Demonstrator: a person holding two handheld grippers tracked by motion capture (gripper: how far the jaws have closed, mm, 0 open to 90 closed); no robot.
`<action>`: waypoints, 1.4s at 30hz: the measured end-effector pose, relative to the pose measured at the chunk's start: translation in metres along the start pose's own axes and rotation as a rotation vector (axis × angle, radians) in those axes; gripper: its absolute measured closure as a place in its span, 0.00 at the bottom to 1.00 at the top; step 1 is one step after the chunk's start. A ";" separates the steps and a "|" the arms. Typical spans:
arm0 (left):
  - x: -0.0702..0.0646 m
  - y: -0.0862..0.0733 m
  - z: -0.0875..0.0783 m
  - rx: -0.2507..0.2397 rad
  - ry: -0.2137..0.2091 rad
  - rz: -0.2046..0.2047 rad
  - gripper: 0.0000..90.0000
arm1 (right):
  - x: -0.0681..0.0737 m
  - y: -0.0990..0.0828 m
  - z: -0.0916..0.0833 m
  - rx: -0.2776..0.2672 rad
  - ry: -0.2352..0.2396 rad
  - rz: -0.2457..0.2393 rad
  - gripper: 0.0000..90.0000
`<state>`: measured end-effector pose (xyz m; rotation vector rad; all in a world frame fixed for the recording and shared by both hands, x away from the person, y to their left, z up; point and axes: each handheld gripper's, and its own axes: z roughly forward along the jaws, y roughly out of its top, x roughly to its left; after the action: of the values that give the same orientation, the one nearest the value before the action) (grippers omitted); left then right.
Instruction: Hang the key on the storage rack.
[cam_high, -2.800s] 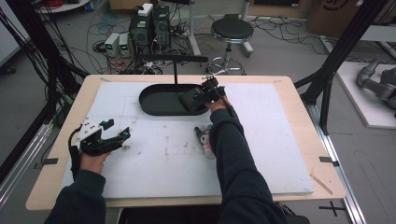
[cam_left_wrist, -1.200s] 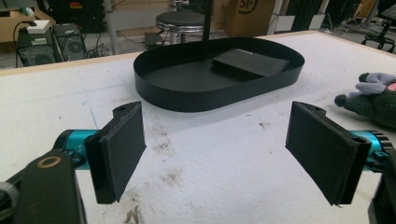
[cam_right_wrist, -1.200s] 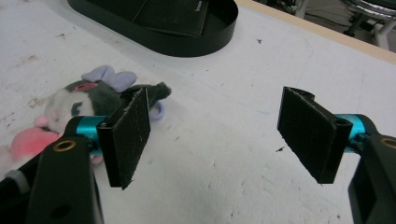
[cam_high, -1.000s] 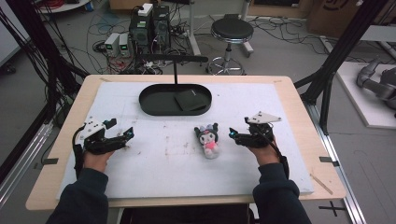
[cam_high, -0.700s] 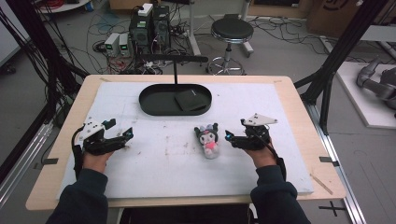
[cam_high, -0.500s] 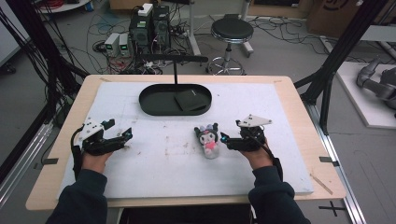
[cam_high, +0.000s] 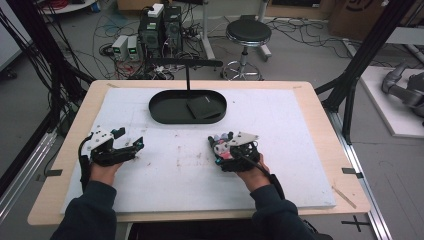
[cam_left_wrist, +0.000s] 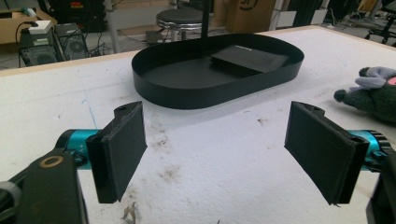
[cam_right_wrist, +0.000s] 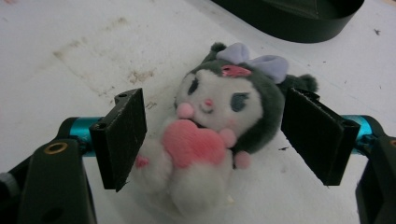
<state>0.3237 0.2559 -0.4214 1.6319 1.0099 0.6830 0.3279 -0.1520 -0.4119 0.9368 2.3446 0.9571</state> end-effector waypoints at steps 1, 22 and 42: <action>0.000 0.000 0.000 0.000 0.002 0.001 0.23 | 0.004 0.000 0.005 0.025 -0.014 -0.014 0.25; 0.002 -0.001 -0.003 -0.001 0.011 -0.005 0.23 | -0.038 -0.010 -0.007 0.074 0.101 -0.259 0.35; 0.002 -0.001 -0.002 -0.002 0.006 -0.007 0.23 | -0.023 -0.011 0.021 0.066 0.073 -0.098 0.39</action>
<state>0.3228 0.2590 -0.4216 1.6247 1.0184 0.6841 0.3515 -0.1655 -0.4301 0.8159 2.4722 0.8951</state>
